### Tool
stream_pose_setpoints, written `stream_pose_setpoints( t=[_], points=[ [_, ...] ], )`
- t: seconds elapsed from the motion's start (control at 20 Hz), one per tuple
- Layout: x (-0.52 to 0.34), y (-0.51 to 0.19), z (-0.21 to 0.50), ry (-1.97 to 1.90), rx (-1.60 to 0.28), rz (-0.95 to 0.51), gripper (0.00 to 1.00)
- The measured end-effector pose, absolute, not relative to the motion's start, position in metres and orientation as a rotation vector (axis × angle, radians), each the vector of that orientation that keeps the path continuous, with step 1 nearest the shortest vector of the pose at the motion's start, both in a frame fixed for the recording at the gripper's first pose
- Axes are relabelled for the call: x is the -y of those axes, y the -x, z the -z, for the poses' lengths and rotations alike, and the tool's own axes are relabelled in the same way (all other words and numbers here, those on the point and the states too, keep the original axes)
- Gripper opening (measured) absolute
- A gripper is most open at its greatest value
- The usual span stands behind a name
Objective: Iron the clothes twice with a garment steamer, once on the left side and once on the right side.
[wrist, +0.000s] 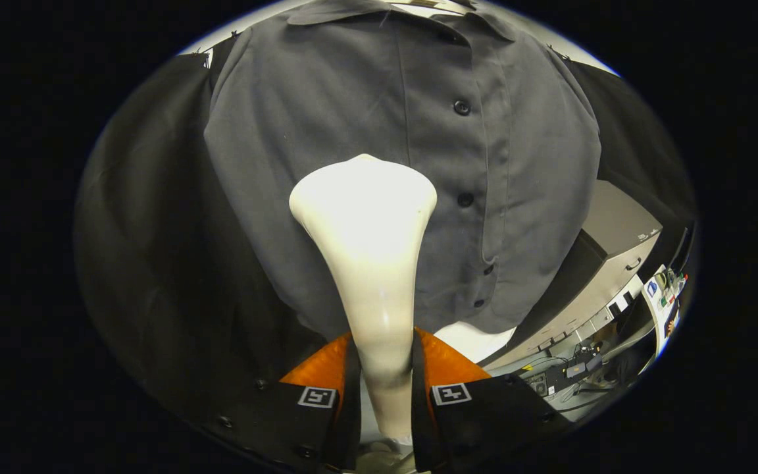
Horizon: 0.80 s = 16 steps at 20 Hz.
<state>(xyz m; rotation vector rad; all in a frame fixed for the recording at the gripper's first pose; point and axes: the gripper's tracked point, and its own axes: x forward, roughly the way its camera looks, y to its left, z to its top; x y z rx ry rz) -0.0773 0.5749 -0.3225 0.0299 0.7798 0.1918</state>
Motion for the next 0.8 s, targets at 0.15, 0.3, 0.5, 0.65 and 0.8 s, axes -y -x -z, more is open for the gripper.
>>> stream_pose_setpoints(
  t=[0.15,0.3,0.5,0.65,0.8],
  points=[
    [-0.570,0.081,0.337,-0.029,-0.801,-0.189,0.39],
    [-0.567,0.086,0.354,-0.025,-0.830,-0.187,0.39],
    [-0.570,0.092,0.374,-0.021,-0.870,-0.186,0.39],
    [-0.573,0.096,0.387,-0.018,-0.892,-0.185,0.39],
    [-0.577,0.101,0.400,-0.012,-0.917,-0.189,0.39]
  ],
)
